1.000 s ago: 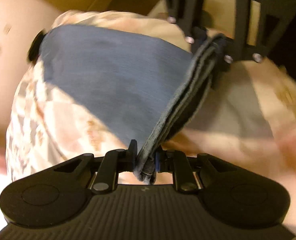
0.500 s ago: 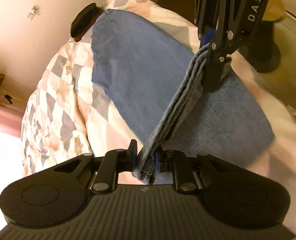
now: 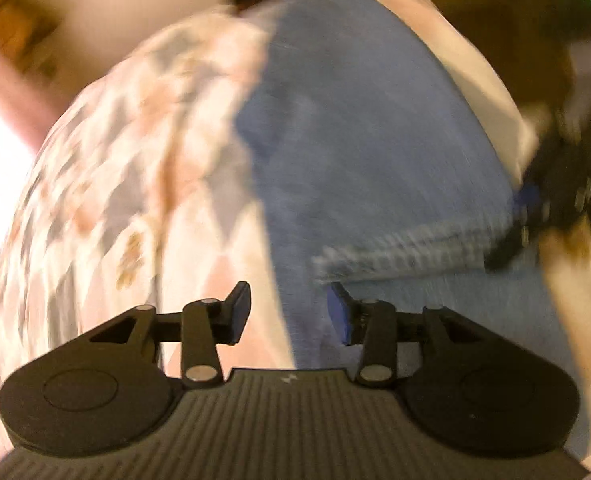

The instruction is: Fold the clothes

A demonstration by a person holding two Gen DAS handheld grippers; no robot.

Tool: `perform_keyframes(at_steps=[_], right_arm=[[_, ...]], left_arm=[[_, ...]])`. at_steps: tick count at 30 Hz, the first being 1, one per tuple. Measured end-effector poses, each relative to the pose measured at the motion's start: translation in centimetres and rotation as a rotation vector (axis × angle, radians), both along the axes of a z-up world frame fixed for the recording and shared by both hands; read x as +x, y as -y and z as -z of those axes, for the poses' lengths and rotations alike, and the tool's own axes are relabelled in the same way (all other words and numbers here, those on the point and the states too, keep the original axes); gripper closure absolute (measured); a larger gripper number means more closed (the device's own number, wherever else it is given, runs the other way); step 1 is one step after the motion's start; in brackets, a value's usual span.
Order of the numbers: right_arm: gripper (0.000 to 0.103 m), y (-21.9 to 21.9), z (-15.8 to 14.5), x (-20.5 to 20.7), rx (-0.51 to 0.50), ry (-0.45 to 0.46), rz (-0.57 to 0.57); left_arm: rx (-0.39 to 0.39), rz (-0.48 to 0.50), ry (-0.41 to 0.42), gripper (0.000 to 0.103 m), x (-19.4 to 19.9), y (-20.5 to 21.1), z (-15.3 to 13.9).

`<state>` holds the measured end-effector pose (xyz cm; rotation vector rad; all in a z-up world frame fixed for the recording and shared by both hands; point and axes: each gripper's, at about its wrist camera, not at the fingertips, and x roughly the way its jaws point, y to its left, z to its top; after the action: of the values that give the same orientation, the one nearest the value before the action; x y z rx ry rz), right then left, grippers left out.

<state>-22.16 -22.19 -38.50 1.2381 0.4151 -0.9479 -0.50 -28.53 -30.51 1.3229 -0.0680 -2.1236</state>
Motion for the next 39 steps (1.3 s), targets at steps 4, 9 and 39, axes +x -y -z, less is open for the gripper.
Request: perform_keyframes(at_steps=[4,9,39], right_arm=[[0.068,1.2,0.7,-1.1,0.025,0.150,-0.013],[0.067,3.5,1.3,-0.5,0.044,0.248,-0.131],[0.094,11.9,-5.9,-7.1,-0.136,-0.372,-0.113]], left_arm=[[0.090,-0.224,-0.126,0.065,5.4,-0.8,-2.4],[0.277,-0.448,-0.232,0.067,11.6,-3.6,-1.5],[0.398,-0.654,-0.473,0.072,3.4,0.0,1.2]])
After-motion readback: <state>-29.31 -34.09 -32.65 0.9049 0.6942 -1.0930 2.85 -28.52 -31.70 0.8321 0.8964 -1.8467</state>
